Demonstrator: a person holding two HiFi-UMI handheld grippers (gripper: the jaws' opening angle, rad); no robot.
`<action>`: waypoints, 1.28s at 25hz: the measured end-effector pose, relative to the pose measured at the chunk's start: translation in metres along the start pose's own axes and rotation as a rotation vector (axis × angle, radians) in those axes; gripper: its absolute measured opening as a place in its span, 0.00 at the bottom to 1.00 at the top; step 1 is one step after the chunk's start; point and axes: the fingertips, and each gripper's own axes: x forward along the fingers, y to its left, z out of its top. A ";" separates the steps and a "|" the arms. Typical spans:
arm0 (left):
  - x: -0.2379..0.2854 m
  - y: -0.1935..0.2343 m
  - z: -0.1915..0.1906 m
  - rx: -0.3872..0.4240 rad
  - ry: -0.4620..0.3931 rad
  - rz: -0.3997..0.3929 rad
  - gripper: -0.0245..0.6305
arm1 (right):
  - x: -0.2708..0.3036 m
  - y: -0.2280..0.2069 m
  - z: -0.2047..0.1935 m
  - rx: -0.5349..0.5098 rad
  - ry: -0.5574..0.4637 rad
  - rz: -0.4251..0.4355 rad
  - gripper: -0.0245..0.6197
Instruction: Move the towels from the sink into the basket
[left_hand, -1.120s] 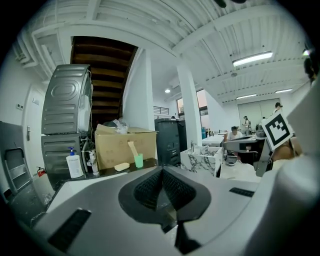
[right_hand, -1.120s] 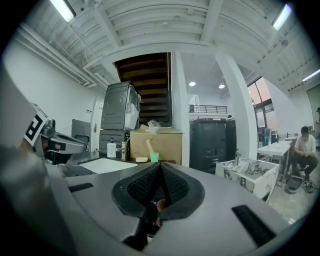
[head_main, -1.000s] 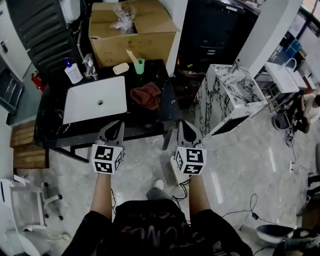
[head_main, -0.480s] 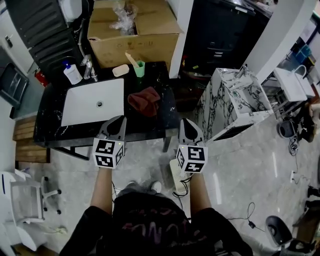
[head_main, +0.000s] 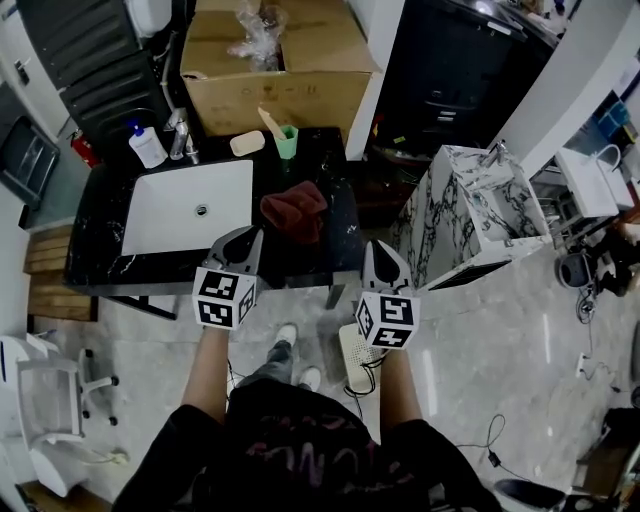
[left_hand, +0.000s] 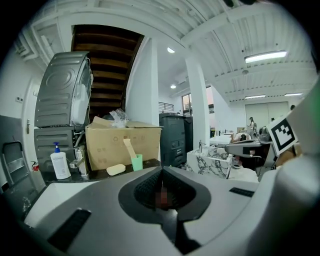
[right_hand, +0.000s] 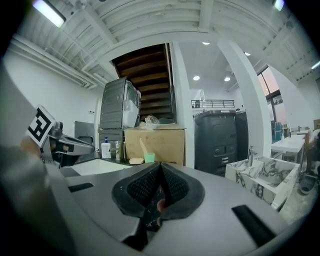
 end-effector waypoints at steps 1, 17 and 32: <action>0.005 0.004 -0.001 -0.004 0.004 -0.003 0.06 | 0.006 0.001 -0.001 -0.001 0.004 -0.002 0.06; 0.113 0.059 -0.051 -0.103 0.172 -0.122 0.35 | 0.089 0.001 -0.028 0.000 0.099 -0.065 0.06; 0.172 0.064 -0.096 -0.079 0.354 -0.249 0.34 | 0.100 -0.014 -0.054 0.037 0.173 -0.181 0.06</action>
